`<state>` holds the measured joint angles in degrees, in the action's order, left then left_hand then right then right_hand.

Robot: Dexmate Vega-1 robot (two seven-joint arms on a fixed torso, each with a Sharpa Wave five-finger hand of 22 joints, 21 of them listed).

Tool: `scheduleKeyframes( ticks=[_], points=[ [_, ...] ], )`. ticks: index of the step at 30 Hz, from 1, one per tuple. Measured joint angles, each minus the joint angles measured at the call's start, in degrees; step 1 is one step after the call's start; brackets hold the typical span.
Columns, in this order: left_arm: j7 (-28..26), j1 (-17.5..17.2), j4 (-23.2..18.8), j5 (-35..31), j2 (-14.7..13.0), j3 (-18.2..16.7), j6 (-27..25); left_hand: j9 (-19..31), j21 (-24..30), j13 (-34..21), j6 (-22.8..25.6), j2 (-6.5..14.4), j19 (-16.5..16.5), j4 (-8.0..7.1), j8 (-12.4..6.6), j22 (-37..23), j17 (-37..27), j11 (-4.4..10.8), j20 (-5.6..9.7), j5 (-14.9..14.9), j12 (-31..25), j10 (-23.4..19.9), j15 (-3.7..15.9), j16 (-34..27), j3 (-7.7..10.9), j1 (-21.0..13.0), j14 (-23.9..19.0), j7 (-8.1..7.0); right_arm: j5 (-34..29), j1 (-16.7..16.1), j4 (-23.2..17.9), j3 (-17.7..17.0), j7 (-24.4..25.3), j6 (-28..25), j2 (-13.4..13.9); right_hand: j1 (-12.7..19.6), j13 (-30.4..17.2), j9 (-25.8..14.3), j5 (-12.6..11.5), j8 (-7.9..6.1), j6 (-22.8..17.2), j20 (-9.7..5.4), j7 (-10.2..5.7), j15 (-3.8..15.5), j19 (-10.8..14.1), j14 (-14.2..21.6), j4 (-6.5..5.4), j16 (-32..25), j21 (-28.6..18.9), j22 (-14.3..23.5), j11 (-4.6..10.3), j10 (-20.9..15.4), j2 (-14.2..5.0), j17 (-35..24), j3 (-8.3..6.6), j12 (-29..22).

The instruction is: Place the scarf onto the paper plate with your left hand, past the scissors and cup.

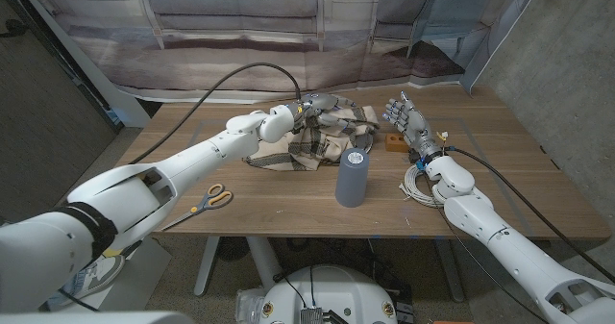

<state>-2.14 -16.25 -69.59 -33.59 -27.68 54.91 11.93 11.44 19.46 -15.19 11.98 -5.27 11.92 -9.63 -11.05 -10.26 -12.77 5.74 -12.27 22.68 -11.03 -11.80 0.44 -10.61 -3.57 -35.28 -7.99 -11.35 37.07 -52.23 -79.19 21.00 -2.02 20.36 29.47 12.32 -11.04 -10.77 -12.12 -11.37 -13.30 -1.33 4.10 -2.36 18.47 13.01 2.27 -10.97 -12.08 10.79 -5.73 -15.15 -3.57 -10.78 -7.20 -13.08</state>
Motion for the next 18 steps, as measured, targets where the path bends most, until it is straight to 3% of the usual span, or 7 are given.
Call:
scheduleKeyframes(
  ticks=[18],
  points=[
    [0.29, -1.1, -4.0, -0.31, -1.21, -1.44, -2.34, 0.01, -0.64, 0.3, 0.31, 0.08, -0.2, 0.13, -0.2, -0.28, 0.26, -0.31, 0.21, 0.22, -0.23, 0.3, 0.0, -0.22, -0.69, 1.41, 0.0, 0.3, -0.13, 0.03, -0.28, -0.03, 0.03, 0.1, 0.02, -0.3, 0.0, 0.0, 0.0, 0.0, 0.0, 0.0, 0.0, 0.0, 0.0, -0.01, 0.0, 0.0, 0.0, 0.0, 0.0, 0.0, -0.3, 0.0, 0.0, 0.0]
  ],
)
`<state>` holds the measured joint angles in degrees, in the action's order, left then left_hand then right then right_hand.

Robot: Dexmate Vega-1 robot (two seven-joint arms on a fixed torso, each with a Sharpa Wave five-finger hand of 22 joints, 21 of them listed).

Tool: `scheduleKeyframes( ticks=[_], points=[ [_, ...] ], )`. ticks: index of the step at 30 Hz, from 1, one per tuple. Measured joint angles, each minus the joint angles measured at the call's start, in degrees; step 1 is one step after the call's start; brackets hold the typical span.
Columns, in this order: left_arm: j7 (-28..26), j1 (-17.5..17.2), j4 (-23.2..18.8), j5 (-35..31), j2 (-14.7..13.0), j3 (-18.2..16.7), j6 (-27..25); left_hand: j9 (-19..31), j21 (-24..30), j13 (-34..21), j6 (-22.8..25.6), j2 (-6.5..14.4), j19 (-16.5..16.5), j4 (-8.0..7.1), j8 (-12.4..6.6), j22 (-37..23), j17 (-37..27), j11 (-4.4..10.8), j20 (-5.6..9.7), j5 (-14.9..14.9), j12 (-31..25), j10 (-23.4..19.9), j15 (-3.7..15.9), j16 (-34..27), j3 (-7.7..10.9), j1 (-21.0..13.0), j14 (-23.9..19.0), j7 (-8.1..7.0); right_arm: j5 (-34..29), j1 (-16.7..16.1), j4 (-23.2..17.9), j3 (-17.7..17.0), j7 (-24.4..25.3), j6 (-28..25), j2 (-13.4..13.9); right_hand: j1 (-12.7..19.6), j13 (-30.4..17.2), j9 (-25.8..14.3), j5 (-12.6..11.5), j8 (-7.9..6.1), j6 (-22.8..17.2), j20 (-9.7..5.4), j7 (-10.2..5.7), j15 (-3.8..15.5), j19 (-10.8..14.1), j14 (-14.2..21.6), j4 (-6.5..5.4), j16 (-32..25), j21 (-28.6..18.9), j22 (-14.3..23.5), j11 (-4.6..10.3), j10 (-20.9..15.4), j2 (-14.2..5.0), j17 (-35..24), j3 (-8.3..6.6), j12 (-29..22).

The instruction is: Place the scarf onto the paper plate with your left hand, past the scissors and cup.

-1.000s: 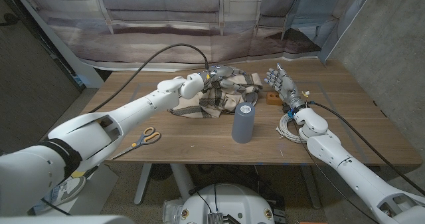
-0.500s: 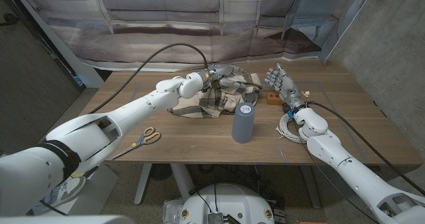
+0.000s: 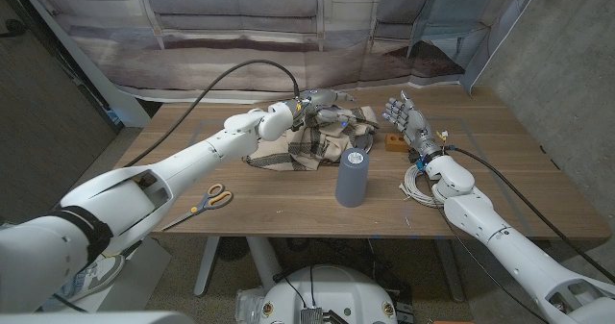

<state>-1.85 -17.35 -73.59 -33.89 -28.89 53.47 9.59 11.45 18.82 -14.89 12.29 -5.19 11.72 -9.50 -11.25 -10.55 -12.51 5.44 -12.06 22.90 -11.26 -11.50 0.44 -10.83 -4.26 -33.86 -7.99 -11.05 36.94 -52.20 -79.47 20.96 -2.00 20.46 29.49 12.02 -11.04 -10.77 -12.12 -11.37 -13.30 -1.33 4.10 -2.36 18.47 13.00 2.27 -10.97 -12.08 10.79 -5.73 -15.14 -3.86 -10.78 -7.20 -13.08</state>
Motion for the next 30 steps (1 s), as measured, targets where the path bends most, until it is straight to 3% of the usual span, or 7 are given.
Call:
scheduleKeyframes(
  ticks=[30],
  points=[
    [0.52, -1.39, -8.29, -1.57, -1.93, -2.96, -3.45, 0.01, -0.43, 0.53, 0.0, 0.37, 0.01, 0.11, 0.0, 0.01, 0.27, 0.01, 0.0, 0.52, 0.0, -0.01, -0.44, -0.24, -0.8, 1.14, 0.03, 0.0, 0.42, -1.59, -2.06, -0.65, 0.03, -0.04, 1.25, 0.0, 0.0, 0.0, 0.0, 0.0, 0.0, 0.0, 0.0, 0.0, 0.0, 0.0, 0.0, 0.0, 0.0, 0.0, 0.0, 0.0, 0.0, 0.0, 0.0, 0.0]
  ],
)
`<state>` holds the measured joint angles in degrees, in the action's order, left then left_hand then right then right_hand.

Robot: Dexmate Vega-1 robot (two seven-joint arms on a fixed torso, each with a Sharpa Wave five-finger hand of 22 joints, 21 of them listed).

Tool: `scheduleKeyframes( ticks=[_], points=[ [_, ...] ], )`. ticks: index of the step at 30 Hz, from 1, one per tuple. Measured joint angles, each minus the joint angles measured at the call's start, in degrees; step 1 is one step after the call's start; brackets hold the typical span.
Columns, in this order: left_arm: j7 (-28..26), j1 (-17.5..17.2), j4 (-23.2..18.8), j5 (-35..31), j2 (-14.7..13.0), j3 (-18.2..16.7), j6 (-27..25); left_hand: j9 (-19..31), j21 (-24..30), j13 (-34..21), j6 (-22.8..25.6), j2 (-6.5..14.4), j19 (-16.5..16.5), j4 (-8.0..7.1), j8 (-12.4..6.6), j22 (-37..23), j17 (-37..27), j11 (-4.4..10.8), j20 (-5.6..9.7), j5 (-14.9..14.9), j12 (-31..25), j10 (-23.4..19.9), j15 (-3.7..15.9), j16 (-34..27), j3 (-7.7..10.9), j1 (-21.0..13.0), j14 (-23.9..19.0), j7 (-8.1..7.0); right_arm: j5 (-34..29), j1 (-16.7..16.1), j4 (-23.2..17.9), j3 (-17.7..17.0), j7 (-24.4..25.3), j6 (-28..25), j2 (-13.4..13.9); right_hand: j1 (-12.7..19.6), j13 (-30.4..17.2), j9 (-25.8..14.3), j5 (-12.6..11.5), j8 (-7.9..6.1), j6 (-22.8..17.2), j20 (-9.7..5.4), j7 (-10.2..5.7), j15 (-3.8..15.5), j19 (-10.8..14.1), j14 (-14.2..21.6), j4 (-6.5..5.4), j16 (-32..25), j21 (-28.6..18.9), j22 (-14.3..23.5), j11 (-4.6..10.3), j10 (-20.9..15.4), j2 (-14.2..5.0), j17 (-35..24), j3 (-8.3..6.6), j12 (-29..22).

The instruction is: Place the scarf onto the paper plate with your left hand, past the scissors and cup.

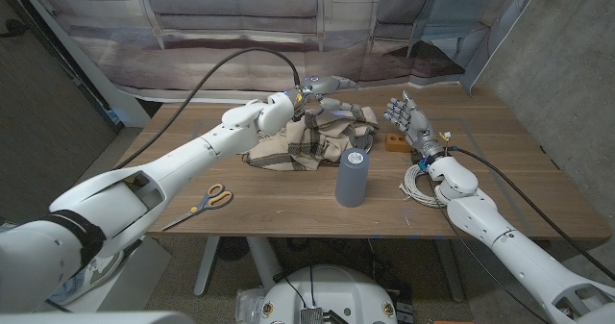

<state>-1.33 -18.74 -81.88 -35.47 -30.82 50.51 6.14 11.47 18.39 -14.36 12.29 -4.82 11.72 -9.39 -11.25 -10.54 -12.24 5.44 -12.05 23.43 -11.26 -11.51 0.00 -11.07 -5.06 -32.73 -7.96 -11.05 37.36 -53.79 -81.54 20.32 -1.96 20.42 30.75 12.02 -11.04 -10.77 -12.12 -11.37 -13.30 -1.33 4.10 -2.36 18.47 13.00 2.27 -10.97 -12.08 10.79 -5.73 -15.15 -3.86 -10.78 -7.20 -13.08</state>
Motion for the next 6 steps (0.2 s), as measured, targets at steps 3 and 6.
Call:
scheduleKeyframes(
  ticks=[3, 6],
  points=[
    [0.22, -0.32, -1.03, 0.0, -0.29, -0.52, -0.47, 0.0, 0.0, 0.0, 0.0, 0.16, 0.0, 0.0, 0.0, 0.0, 0.23, 0.0, 0.0, 0.13, 0.0, 0.0, 0.0, 0.0, 0.0, 0.29, 0.0, 0.0, 0.04, -0.15, -0.29, -0.08, 0.05, -0.14, 0.16, 0.0, 0.0, 0.0, 0.22, 0.0, 0.0, 0.0, 0.0, 0.0, 0.0, 0.0, 0.17, 0.0, 0.0, 0.0, 0.0, 0.0, 0.0, 0.0, 0.17, 0.0],
    [0.36, -0.68, -1.91, 0.0, -0.55, -0.86, -0.78, 0.0, 0.0, 0.0, 0.32, 0.16, 0.0, 0.0, -0.23, 0.0, 0.27, 0.0, 0.0, 0.13, 0.0, 0.0, 0.0, 0.0, 0.0, 0.28, 0.0, 0.31, 0.05, -0.28, -0.6, -0.09, 0.09, -0.31, 0.29, 0.0, 0.0, 0.0, 0.26, 0.0, 0.0, 0.0, 0.0, 0.0, 0.0, 0.0, 0.25, 0.0, 0.0, 0.0, 0.0, 0.0, 0.0, 0.0, 0.25, 0.0]
  ],
)
